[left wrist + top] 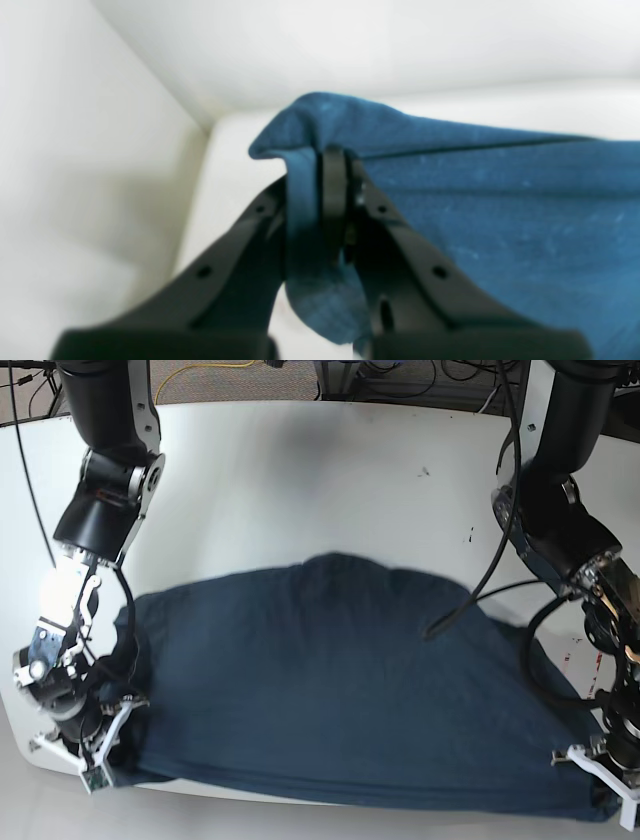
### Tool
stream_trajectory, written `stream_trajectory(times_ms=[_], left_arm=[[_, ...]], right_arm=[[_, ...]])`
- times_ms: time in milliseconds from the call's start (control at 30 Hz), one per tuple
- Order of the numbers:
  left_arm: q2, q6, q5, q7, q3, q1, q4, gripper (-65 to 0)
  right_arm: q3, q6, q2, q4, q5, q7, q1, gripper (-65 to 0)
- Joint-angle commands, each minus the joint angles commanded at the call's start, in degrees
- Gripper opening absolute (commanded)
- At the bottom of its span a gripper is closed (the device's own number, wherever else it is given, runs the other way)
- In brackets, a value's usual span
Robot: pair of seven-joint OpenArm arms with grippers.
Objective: Layout the t-shirt on the table in an organized manner, then fold the t-shirt properly
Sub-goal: 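Lift the shirt with both grippers and swing it up off the table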
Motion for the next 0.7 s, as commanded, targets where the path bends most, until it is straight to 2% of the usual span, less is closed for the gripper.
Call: stream_trajectory(times_ms=[167,233,333,367,500,600,700], left_arm=[[-0.1,0.0,0.0,1.6,0.0,-7.1,0.0,-65.0],[-0.1,-0.1,0.0,2.5,0.0,-9.4,0.5,-65.0],[-0.1,-0.2,-0.1,4.3,0.0,-9.6,1.7,-65.0],[-0.1,-0.2,-0.1,5.0,0.3,-9.4,2.5,-65.0],[-0.1,-0.3,-0.2,5.8,1.8,-4.7,4.3,-65.0],[-0.1,-0.3,-0.2,5.8,1.8,0.8,6.2,-65.0],[0.1,-0.4,-0.3,5.7,1.8,6.9,7.5,-65.0]], right_arm=[[-4.0,0.00,1.9,3.5,0.0,-3.8,7.5,-62.3],[-5.2,0.18,2.7,6.1,0.1,-6.7,10.2,-62.3],[-5.5,1.63,3.1,9.4,-0.1,-9.4,11.0,-62.3],[-5.5,1.63,3.1,11.0,-0.4,-10.0,10.7,-62.3],[-5.4,1.63,3.2,15.7,-0.5,-10.8,5.0,-62.3],[-5.0,1.63,3.0,20.5,-0.5,-10.9,-2.1,-62.3],[-2.0,1.63,2.1,23.9,0.0,-10.7,-11.0,-62.3]])
